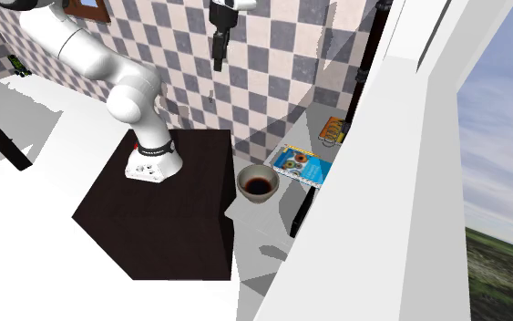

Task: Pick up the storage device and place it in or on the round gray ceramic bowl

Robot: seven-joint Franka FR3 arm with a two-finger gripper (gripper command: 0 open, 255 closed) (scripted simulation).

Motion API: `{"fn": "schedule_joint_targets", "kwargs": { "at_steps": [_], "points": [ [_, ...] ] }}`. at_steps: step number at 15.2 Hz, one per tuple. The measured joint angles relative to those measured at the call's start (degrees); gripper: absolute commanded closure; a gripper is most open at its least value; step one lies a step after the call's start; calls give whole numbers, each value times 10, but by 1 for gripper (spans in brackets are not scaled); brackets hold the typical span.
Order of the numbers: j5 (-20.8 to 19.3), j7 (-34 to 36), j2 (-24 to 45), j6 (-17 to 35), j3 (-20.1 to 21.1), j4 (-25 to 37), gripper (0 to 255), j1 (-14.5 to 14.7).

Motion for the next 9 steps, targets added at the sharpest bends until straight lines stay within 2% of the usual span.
{"fn": "schedule_joint_targets", "kwargs": {
  "at_steps": [3,9],
  "points": [
    [-12,-26,1,19,-12,-17,0,1],
    [-64,-141,33,126,-65,-84,0,4]
  ]
}}
